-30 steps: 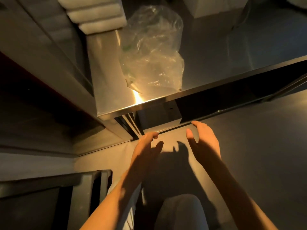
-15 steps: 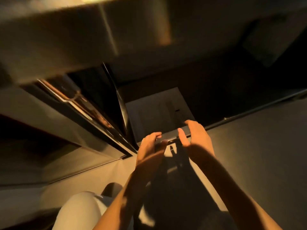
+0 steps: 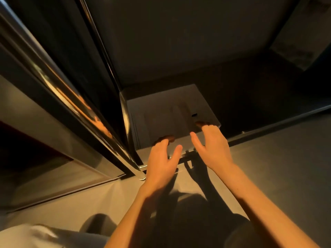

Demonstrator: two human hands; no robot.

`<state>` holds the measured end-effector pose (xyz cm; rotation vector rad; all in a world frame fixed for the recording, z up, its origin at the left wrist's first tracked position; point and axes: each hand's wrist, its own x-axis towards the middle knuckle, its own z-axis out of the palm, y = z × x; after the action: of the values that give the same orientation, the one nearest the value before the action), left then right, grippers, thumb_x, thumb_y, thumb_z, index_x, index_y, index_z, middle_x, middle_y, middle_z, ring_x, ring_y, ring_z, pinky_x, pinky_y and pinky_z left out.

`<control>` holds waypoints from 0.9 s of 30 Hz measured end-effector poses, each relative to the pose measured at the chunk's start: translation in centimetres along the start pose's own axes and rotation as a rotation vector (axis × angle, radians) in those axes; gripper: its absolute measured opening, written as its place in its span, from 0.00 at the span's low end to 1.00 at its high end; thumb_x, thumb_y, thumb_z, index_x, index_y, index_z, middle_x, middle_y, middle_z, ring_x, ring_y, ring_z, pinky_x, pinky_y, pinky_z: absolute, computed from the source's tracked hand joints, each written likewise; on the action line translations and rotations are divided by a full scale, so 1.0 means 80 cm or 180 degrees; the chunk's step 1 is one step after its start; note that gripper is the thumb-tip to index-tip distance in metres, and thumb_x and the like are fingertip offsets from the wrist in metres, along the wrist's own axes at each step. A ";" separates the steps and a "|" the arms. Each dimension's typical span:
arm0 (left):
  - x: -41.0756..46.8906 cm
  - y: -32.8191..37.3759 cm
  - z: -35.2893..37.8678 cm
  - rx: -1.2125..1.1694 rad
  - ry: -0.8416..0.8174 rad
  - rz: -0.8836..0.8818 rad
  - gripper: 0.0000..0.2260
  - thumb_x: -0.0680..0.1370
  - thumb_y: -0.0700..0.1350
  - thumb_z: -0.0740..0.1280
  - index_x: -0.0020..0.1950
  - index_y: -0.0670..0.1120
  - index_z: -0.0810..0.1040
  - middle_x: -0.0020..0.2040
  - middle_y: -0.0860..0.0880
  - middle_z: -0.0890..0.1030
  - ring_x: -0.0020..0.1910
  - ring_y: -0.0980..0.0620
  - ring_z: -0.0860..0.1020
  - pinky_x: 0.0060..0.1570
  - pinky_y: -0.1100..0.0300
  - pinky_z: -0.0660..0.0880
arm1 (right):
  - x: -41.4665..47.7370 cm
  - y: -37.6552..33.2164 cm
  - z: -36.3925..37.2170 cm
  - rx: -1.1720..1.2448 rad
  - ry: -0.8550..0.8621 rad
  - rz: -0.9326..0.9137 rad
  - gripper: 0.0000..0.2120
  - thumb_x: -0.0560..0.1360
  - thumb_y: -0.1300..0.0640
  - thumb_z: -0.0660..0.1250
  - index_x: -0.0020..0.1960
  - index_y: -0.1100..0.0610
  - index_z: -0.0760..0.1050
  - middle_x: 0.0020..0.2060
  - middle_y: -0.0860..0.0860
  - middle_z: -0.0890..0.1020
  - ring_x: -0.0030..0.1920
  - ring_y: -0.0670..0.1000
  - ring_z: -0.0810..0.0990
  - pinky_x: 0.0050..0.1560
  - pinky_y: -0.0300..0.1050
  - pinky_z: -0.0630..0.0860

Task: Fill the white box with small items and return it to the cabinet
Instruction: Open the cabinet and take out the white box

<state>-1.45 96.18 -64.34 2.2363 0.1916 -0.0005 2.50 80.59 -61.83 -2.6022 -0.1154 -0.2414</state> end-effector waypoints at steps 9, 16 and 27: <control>-0.021 -0.008 0.013 -0.0096 0.0098 0.0082 0.14 0.77 0.57 0.62 0.62 0.60 0.69 0.59 0.60 0.73 0.56 0.63 0.71 0.54 0.64 0.69 | -0.035 0.014 0.009 0.0073 -0.0282 -0.0128 0.22 0.78 0.44 0.59 0.68 0.54 0.69 0.61 0.51 0.77 0.62 0.50 0.73 0.55 0.41 0.70; -0.034 -0.010 0.020 -0.0110 0.0211 0.0003 0.13 0.78 0.56 0.63 0.62 0.57 0.72 0.58 0.59 0.74 0.56 0.61 0.72 0.52 0.65 0.69 | -0.054 0.020 0.011 0.0159 -0.0291 -0.0131 0.21 0.78 0.45 0.60 0.68 0.53 0.69 0.62 0.50 0.76 0.62 0.49 0.73 0.55 0.39 0.69; -0.035 -0.012 0.010 0.0185 0.0418 0.0246 0.15 0.77 0.56 0.63 0.62 0.56 0.71 0.57 0.61 0.71 0.55 0.64 0.69 0.50 0.69 0.64 | -0.051 0.025 0.017 0.0253 -0.0174 -0.0200 0.20 0.78 0.45 0.61 0.67 0.51 0.69 0.61 0.49 0.76 0.62 0.48 0.73 0.54 0.38 0.69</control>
<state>-4.28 95.74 -65.36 2.3019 0.1783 0.1850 -1.04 79.43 -64.79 -2.5292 -0.2220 -0.1841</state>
